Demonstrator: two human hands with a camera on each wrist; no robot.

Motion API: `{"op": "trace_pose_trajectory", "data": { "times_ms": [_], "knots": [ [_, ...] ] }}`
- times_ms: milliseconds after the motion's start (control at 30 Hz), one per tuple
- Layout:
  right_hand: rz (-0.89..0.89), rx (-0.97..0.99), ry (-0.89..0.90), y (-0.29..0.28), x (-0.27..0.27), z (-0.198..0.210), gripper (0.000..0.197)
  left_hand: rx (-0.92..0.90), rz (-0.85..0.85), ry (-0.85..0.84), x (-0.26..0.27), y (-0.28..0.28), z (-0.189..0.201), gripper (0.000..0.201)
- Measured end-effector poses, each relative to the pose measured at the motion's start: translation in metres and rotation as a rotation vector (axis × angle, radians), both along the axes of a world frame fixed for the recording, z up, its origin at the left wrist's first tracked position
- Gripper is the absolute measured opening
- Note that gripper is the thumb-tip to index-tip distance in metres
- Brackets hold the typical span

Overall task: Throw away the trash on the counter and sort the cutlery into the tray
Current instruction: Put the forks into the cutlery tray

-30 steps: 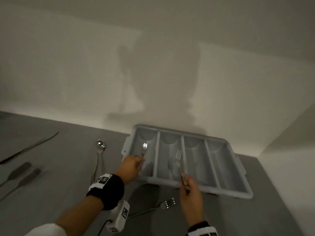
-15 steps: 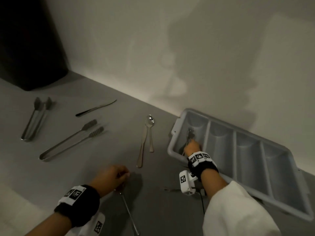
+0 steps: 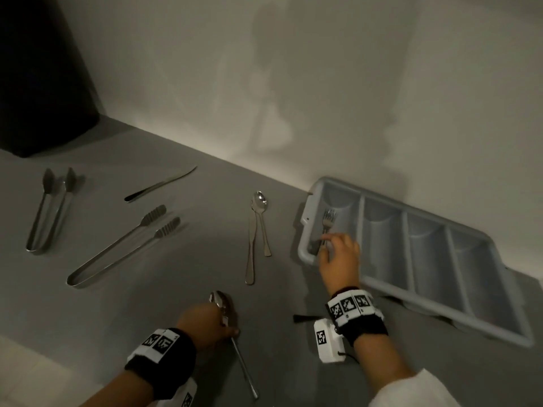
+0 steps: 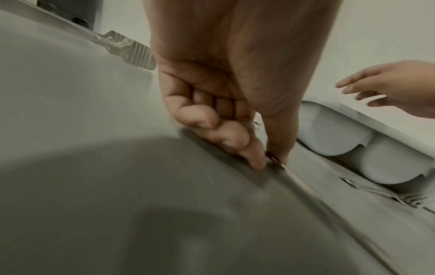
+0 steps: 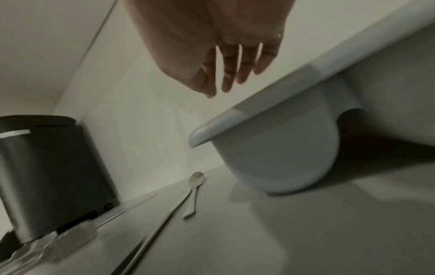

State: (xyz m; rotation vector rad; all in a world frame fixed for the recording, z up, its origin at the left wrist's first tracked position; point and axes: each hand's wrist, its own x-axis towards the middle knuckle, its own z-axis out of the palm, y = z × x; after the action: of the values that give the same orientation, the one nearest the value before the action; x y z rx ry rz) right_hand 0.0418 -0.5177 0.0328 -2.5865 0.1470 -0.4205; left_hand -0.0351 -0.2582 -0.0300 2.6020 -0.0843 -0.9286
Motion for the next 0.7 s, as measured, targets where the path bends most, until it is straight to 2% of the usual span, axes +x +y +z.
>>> {"op": "trace_pose_trajectory", "data": {
  "times_ms": [67,100,233,367,467,533,633,700],
  "knots": [
    [0.061,0.033,-0.043,0.006,-0.031,-0.001,0.019,0.003,0.011,-0.047,0.008,-0.002,0.002,0.034],
    [0.056,0.079,-0.004,0.008,-0.045,-0.002,0.02,0.003,0.024,-0.055,0.012,-0.002,0.003,0.032],
    [-0.169,0.14,0.286,0.007,-0.087,-0.021,0.02,-0.09,0.122,-0.029,0.025,-0.001,0.005,0.018],
    [-0.28,0.229,0.564,-0.002,-0.106,-0.053,0.032,-0.163,0.159,-0.012,0.028,-0.001,-0.003,0.029],
    [-0.354,0.281,0.557,-0.002,-0.111,-0.062,0.013,-0.254,0.192,-0.004,0.028,0.003,-0.009,0.028],
    [-0.391,0.265,0.547,-0.003,-0.11,-0.064,0.025,-0.351,0.23,0.008,0.025,0.004,-0.01,0.027],
    [-0.416,0.2,0.585,-0.001,-0.109,-0.061,0.014,-0.484,0.273,0.001,0.028,0.009,-0.008,0.025],
    [-0.484,0.202,0.566,-0.002,-0.11,-0.061,0.02,-0.541,0.252,-0.02,0.035,0.01,-0.005,0.025]
  ]
}}
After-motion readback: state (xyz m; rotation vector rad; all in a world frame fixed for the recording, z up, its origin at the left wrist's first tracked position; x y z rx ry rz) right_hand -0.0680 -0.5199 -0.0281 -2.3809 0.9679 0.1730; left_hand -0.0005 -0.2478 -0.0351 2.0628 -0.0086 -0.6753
